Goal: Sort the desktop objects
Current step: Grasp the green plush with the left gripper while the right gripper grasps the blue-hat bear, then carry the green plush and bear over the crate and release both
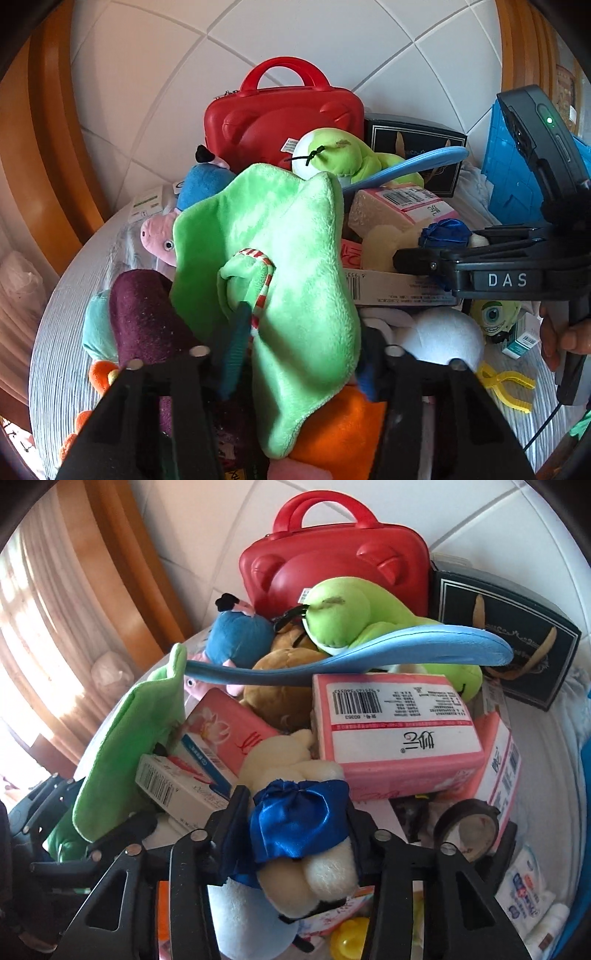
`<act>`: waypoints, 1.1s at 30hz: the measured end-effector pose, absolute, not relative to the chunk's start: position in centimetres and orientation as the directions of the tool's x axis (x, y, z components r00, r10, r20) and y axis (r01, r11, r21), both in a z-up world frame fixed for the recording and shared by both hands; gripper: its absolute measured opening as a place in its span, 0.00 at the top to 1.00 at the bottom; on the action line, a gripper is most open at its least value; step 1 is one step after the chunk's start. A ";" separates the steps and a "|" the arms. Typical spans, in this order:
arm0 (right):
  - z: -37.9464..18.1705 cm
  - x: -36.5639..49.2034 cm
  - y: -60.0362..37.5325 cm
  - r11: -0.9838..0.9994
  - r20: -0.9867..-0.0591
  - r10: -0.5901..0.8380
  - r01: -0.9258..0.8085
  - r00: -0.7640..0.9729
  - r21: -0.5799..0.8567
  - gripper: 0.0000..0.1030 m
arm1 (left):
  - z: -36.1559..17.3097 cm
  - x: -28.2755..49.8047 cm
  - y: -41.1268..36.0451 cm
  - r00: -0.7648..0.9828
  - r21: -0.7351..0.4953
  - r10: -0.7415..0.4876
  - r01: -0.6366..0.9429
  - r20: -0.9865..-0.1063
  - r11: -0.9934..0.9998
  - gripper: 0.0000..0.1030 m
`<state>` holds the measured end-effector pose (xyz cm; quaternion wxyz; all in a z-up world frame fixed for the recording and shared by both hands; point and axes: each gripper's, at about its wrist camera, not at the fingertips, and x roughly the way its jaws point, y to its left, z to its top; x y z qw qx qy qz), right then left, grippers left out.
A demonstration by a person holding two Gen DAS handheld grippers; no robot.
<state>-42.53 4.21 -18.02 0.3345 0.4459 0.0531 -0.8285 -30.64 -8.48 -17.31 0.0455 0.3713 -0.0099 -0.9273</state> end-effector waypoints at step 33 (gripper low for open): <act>-2.0 -31.7 13.0 -0.886 -0.435 -0.450 0.450 -0.780 0.109 0.64 | -0.5 -25.9 0.0 -0.920 0.156 0.164 -0.232 -0.355 -0.960 0.95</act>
